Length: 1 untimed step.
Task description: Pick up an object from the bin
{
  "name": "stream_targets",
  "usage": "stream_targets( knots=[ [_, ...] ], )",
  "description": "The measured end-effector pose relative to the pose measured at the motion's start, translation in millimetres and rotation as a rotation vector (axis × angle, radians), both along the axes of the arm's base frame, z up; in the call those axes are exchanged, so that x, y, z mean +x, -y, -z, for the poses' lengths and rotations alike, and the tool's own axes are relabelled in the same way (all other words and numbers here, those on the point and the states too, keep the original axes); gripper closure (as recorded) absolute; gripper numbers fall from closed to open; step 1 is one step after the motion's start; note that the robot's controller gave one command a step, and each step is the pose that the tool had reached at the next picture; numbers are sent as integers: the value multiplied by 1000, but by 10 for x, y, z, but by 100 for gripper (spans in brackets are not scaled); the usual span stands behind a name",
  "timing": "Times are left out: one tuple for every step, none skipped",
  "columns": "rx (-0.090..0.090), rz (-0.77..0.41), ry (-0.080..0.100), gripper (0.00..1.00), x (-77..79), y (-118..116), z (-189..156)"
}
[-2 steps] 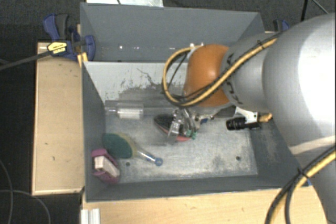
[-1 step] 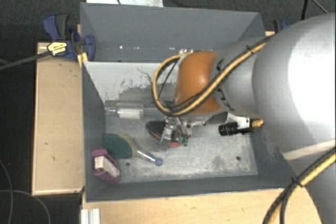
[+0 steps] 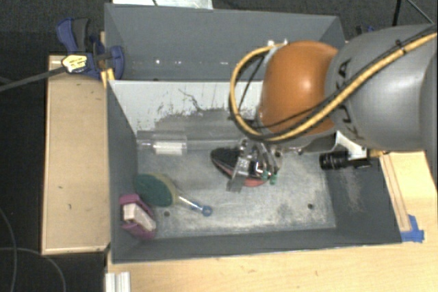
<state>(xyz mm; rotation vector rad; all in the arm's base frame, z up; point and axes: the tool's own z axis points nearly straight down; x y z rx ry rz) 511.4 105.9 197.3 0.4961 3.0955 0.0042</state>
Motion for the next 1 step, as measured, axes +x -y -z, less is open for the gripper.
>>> stream_targets(
  knots=[
    [1,16,4,100,108,-110,-1198]
  ],
)
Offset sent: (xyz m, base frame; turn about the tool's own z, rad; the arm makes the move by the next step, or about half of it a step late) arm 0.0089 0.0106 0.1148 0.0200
